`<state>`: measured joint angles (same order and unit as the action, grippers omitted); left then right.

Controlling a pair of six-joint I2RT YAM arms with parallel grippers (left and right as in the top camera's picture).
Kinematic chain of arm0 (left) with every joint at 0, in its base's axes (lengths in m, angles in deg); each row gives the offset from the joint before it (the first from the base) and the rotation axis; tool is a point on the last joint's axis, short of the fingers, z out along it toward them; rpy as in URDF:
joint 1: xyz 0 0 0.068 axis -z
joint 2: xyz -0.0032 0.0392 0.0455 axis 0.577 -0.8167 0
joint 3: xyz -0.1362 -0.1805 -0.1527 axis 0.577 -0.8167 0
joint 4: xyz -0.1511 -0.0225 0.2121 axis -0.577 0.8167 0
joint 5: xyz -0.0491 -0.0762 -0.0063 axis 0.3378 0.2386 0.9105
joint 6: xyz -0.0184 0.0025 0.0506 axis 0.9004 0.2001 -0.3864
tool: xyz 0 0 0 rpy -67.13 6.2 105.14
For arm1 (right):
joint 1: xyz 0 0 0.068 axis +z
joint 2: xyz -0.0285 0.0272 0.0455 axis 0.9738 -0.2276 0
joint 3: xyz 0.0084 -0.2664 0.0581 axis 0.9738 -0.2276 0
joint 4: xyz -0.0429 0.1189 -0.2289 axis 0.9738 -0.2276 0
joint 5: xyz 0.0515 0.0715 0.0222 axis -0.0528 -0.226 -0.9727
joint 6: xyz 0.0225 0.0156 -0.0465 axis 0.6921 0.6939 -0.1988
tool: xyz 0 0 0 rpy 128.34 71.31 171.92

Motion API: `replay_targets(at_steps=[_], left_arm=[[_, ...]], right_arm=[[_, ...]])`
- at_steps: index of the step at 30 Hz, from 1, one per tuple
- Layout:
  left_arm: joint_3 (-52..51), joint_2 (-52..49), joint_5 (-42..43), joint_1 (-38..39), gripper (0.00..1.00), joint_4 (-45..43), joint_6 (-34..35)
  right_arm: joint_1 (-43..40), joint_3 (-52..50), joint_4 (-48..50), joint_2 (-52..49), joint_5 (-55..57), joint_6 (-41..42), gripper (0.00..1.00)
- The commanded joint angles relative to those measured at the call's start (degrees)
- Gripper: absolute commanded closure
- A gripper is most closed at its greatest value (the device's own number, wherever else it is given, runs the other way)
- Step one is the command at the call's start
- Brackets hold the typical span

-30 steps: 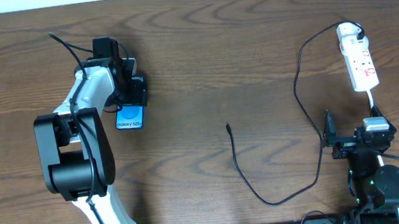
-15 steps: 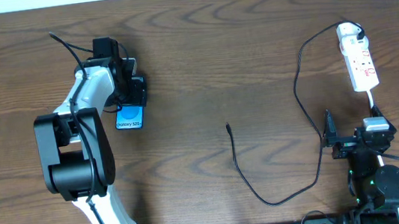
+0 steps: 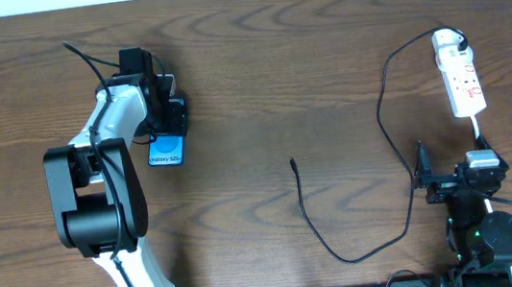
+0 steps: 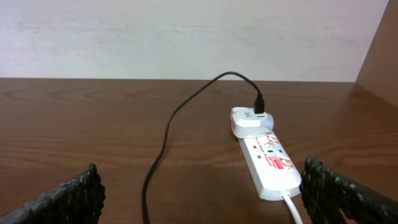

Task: Plug charger to phone and switch on socket
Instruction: 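Lower the left gripper and close it on the phone's bottom edge, then lift the phone with the left gripper and tilt it upright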

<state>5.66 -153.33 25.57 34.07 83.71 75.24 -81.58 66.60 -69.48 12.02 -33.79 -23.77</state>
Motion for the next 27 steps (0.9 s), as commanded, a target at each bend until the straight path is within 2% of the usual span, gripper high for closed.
replay_targets(at_steps=[1,5,20,27], left_arm=[[-2.2,-2.6,-2.5,-0.3,0.73,1.4,-0.5],[-2.2,-2.6,-2.4,-0.3,0.92,1.3,-0.5],[0.1,-1.6,-0.2,-0.3,0.93,3.4,-0.3],[0.9,3.9,-0.2,-0.3,0.93,4.0,-0.3]], right_arm=[[0.4,-0.1,-0.2,0.4,0.5,0.7,0.01],[0.4,-0.1,-0.2,0.4,0.5,0.7,0.01],[0.4,-0.1,-0.2,0.4,0.5,0.7,0.01],[0.4,-0.1,-0.2,0.4,0.5,0.7,0.01]])
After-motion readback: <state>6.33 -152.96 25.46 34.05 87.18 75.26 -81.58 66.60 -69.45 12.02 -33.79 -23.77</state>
